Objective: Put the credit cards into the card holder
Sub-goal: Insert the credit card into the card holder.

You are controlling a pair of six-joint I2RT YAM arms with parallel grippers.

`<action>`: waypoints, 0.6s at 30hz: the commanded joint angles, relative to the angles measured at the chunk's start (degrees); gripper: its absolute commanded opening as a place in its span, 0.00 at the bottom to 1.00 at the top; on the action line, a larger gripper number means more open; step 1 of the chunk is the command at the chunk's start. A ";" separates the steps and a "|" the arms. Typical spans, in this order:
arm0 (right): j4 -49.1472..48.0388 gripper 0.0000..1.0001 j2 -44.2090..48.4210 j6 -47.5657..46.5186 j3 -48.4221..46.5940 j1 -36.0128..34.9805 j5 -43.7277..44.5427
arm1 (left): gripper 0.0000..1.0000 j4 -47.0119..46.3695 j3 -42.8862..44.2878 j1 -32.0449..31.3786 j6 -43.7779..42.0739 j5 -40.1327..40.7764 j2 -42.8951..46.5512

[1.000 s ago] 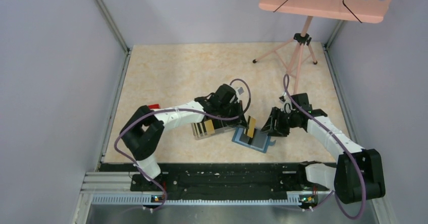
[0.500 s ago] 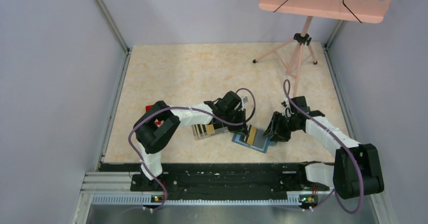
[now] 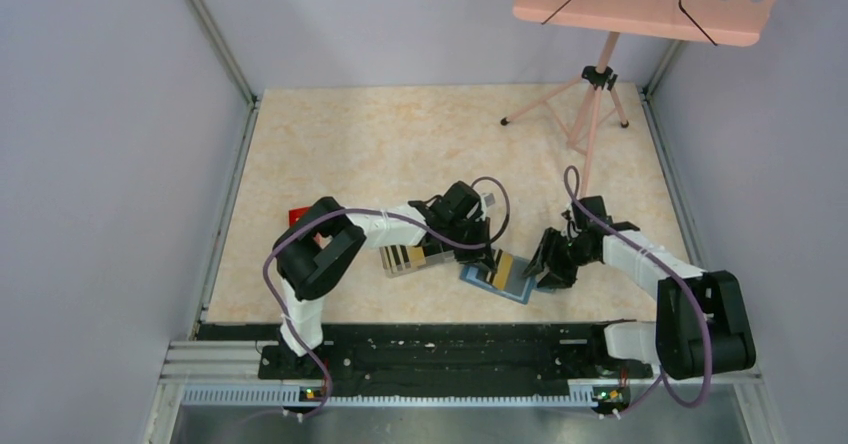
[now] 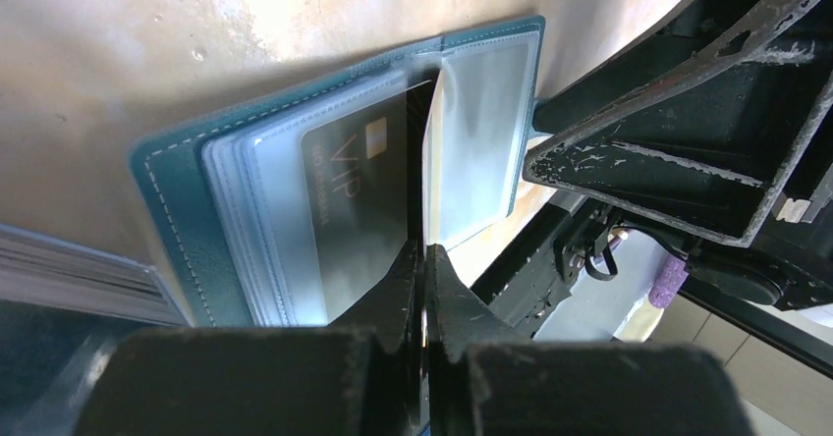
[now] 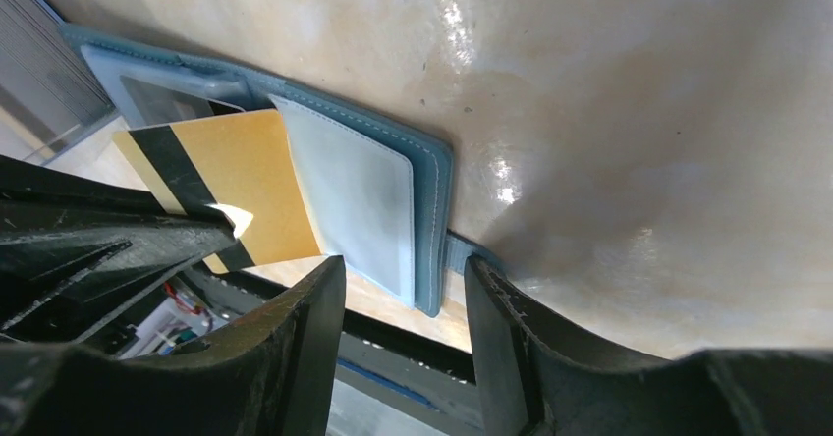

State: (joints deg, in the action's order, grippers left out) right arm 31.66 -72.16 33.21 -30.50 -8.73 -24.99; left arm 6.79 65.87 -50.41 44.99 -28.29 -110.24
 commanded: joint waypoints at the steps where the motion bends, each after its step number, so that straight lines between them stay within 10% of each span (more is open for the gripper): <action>1: -6.25 0.48 -3.11 0.91 1.65 0.95 -1.23 | 0.00 -1.85 2.45 -0.21 0.51 -2.16 -2.09; 12: -9.69 0.48 -5.80 0.44 2.94 1.95 -4.80 | 0.00 4.18 6.99 -1.50 -0.43 -2.81 -6.33; 18: -9.71 0.48 -5.58 0.29 2.94 2.18 -4.88 | 0.16 12.16 10.14 -2.18 -2.94 1.17 -6.65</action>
State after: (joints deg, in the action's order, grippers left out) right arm 28.69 -75.77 34.15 -30.00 -6.09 -31.97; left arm 13.98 73.54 -50.72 44.45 -30.28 -115.20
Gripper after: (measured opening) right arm 0.484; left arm 0.121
